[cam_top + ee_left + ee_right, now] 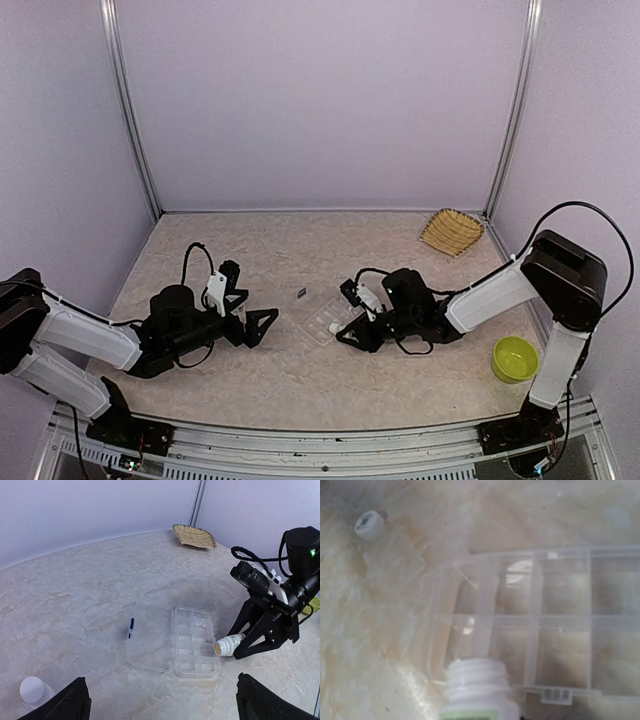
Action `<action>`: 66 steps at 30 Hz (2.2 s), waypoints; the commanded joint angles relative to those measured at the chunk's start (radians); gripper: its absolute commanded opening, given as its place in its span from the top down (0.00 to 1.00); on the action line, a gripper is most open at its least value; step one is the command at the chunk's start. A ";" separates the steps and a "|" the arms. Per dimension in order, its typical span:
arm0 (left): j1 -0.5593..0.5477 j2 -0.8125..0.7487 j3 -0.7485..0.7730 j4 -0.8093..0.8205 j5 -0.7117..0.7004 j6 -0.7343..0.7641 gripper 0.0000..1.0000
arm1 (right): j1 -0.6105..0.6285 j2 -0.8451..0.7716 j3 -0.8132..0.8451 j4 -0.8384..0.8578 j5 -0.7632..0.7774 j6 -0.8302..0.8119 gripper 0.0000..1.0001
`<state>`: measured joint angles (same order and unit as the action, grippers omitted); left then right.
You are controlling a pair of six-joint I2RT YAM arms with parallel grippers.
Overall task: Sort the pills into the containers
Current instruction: Pour the pill into the compartment of the pill container.
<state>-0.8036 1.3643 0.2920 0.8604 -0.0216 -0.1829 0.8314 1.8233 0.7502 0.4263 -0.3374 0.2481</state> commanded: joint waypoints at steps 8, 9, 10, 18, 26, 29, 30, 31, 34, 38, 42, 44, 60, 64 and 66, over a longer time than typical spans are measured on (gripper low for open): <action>0.007 0.005 -0.004 0.026 0.013 -0.009 0.01 | 0.013 -0.025 0.050 -0.172 0.024 -0.007 0.90; 0.007 0.005 -0.004 0.025 0.016 -0.009 0.01 | 0.013 -0.025 0.055 -0.178 0.024 -0.007 0.90; 0.007 0.004 -0.004 0.025 0.014 -0.009 0.01 | 0.012 -0.025 0.057 -0.184 0.024 -0.007 0.90; 0.007 0.003 -0.004 0.026 0.016 -0.009 0.01 | 0.017 -0.027 0.081 -0.231 0.025 -0.010 0.90; 0.007 0.003 -0.004 0.025 0.015 -0.010 0.01 | 0.016 -0.018 0.101 -0.264 0.026 -0.009 0.90; 0.007 0.004 -0.004 0.025 0.015 -0.009 0.01 | 0.017 -0.016 0.115 -0.287 0.027 -0.005 0.90; 0.007 0.004 -0.004 0.023 0.016 -0.009 0.01 | 0.017 -0.016 0.119 -0.296 0.027 -0.005 0.90; 0.007 0.004 -0.004 0.024 0.016 -0.009 0.01 | 0.017 -0.017 0.122 -0.302 0.028 -0.004 0.90; 0.007 0.005 -0.004 0.024 0.017 -0.009 0.01 | 0.016 -0.016 0.130 -0.320 0.027 -0.004 0.90; 0.007 0.005 -0.004 0.024 0.017 -0.009 0.01 | 0.017 -0.015 0.143 -0.340 0.024 -0.003 0.90; 0.007 0.005 -0.004 0.024 0.016 -0.010 0.01 | 0.017 -0.011 0.154 -0.361 0.023 -0.003 0.90; 0.007 0.004 -0.004 0.024 0.016 -0.011 0.01 | 0.018 -0.007 0.160 -0.372 0.024 -0.002 0.90; 0.007 0.007 -0.004 0.026 0.018 -0.011 0.01 | 0.017 0.007 0.214 -0.455 0.027 -0.004 0.89; 0.007 0.011 -0.003 0.027 0.019 -0.012 0.01 | 0.017 0.014 0.225 -0.471 0.026 -0.008 0.88; 0.007 0.013 -0.002 0.028 0.019 -0.013 0.01 | 0.018 0.014 0.231 -0.477 0.026 -0.010 0.89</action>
<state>-0.8036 1.3647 0.2920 0.8608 -0.0113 -0.1867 0.8371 1.8156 0.9588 0.0036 -0.3244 0.2474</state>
